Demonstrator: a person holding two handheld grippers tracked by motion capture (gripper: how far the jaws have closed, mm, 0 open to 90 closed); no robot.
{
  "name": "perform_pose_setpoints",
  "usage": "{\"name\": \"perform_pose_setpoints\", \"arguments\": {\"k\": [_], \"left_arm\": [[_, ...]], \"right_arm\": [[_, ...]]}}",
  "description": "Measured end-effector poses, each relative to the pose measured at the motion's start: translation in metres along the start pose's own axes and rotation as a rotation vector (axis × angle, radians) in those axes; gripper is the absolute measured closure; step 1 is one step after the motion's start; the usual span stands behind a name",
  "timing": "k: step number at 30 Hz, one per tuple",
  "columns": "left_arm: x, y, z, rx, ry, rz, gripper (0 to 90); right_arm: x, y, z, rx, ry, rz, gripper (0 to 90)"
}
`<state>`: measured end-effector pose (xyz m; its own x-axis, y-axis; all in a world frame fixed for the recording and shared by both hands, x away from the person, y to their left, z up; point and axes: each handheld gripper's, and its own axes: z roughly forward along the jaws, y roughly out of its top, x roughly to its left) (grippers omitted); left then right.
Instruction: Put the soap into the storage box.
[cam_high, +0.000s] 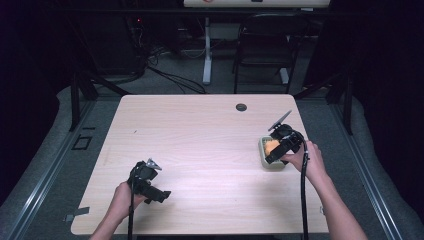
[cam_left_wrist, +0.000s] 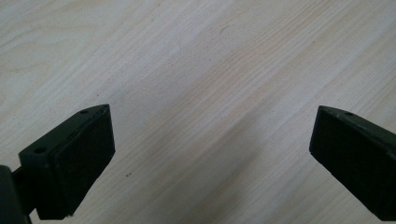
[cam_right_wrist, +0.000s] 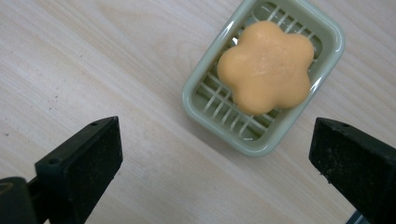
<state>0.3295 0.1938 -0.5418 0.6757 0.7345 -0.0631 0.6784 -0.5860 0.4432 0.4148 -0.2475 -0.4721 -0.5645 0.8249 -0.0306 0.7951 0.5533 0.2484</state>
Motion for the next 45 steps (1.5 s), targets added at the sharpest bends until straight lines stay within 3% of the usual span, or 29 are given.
{"name": "perform_pose_setpoints", "arguments": {"k": [2, 5, 8, 25, 35, 40, 41, 45], "left_arm": [[0.000, 0.000, 0.000, 0.001, 0.000, 0.001, 0.1], [0.000, 0.000, 0.000, 0.002, 0.001, 0.001, 0.1], [0.000, 0.000, 0.000, 0.003, 0.001, 0.001, 0.1], [-0.001, 0.000, 0.000, 0.004, 0.000, 0.004, 0.1], [-0.001, 0.000, 0.000, 0.005, -0.002, 0.006, 0.1], [0.000, 0.000, 0.000, 0.004, -0.005, 0.006, 0.1], [0.000, 0.000, 0.000, 0.003, -0.005, 0.006, 0.1], [-0.001, 0.000, 0.000, 0.008, -0.005, 0.010, 0.1]], "right_arm": [[0.004, -0.005, -0.001, -0.025, 0.004, 0.012, 2.2], [0.007, -0.011, -0.004, -0.011, -0.002, -0.015, 2.2], [0.013, -0.017, -0.004, -0.029, 0.009, -0.006, 2.2], [0.045, -0.051, 0.001, 0.004, 0.010, -0.104, 0.4], [0.050, -0.074, 0.010, -0.004, 0.012, -0.103, 0.4], [0.053, -0.090, 0.021, -0.039, 0.024, -0.082, 0.2], [0.053, -0.091, 0.022, -0.015, 0.011, -0.095, 0.2], [0.051, -0.093, 0.024, -0.027, -0.006, -0.096, 0.2]]}}
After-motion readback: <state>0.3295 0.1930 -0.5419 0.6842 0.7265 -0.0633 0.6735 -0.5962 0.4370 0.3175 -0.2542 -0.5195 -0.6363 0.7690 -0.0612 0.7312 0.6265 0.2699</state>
